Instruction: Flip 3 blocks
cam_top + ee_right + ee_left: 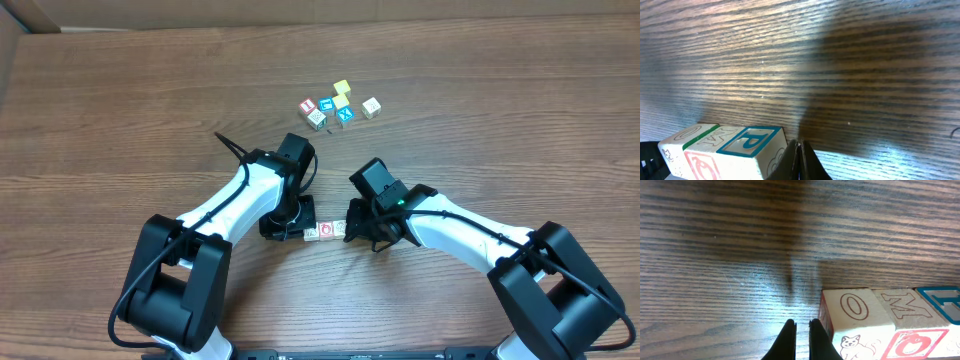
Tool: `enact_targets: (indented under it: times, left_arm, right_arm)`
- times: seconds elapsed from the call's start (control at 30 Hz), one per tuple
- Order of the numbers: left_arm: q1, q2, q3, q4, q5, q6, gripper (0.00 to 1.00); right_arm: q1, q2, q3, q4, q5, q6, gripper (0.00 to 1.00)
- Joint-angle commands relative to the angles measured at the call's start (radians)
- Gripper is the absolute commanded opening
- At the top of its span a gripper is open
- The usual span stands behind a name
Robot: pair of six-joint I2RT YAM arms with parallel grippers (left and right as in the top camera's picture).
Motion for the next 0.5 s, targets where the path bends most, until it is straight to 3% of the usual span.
enact_targets:
  times: [0.0,0.47]
  left_arm:
    - [-0.005,0.005,-0.010,-0.003,-0.010,0.001,0.04]
    - [-0.005,0.005,-0.010,0.002,-0.010,0.001,0.04]
  right_arm:
    - [0.000,-0.034,0.006,0.006,0.014,-0.022,0.04]
    - [0.003,-0.071,0.005,-0.005,0.024,-0.033,0.04]
